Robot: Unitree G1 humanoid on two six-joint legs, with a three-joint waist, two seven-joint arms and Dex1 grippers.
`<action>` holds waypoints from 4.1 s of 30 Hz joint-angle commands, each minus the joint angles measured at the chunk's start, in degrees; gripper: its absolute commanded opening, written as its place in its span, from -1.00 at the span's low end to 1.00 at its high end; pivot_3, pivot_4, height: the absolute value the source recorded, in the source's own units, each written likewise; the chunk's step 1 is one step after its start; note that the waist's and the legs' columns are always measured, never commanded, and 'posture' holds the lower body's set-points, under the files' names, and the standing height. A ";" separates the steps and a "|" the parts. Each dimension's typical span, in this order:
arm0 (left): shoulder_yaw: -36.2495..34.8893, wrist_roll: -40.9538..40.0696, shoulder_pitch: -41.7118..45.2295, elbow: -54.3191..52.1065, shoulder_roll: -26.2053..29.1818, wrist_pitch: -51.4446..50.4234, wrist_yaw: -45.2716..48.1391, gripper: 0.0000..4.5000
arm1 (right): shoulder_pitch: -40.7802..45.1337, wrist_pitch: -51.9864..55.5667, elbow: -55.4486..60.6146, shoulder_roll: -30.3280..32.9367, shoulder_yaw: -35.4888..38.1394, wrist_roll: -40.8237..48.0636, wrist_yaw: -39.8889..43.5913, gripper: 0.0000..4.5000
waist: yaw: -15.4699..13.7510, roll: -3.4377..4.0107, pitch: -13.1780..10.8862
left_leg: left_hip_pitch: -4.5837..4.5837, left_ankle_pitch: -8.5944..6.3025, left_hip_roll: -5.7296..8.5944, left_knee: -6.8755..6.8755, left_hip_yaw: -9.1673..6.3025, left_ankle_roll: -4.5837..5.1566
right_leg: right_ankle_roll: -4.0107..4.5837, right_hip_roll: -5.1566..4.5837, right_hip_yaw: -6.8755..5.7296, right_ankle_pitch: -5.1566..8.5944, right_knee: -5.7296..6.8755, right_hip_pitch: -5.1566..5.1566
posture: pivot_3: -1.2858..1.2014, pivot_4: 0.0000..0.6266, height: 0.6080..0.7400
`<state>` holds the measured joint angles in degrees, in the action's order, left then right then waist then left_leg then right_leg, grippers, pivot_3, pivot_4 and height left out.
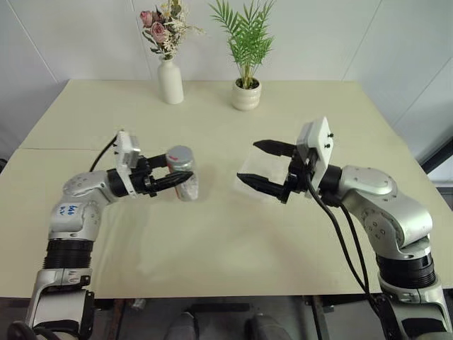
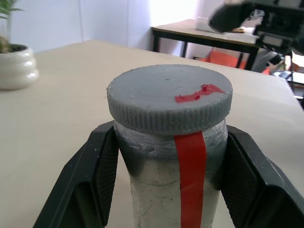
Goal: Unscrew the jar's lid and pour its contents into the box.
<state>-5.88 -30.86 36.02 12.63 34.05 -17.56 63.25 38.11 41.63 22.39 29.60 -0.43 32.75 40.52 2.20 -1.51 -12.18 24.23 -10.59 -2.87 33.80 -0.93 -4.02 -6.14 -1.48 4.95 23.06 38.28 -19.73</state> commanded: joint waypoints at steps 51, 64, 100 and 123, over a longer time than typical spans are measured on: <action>4.34 6.83 2.14 -1.85 -8.99 7.16 -6.64 0.15 | 7.70 6.95 -7.34 -20.04 -7.74 -8.70 -18.72 0.92 | 0.96 0.00 0.00 | 0.92 0.22 0.05 0.32 0.01 0.13 | -0.01 -0.01 0.07 0.00 0.75 -1.05 | 0.03 -0.52 1.00; 4.29 5.67 2.58 -1.55 -7.08 7.37 -2.70 0.15 | 8.45 5.49 -7.26 -19.25 -8.13 -8.36 -15.08 0.15 | 1.02 0.00 0.00 | 0.92 0.22 0.05 0.32 0.01 0.13 | -0.01 -0.01 0.07 0.00 0.77 -1.06 | 0.03 -0.52 1.00; 7.19 1.75 1.91 -4.67 -8.26 6.10 16.54 0.15 | 15.72 -3.26 -17.09 -6.50 -10.70 0.28 32.71 0.57 | 1.02 0.01 0.00 | 0.86 0.21 0.04 0.42 -0.03 0.14 | -0.01 0.00 0.03 -0.01 0.70 -0.93 | 0.03 -0.52 1.00; 5.93 2.10 0.54 -5.62 -9.02 6.51 6.12 0.15 | 2.53 -3.34 -2.65 -7.32 -6.81 -3.33 7.97 0.98 | 0.97 0.01 0.00 | 0.84 0.22 0.05 0.47 -0.04 0.13 | -0.02 0.01 0.03 -0.01 0.78 -0.90 | 0.03 -0.52 1.00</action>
<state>0.15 -28.75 35.63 8.21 25.35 -11.89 69.52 40.74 37.98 16.83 22.92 -7.13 28.36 49.51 3.17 -1.50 -12.18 25.07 -10.38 -2.83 34.27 -0.98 -3.89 -6.15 -1.46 4.97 23.06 39.06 -20.63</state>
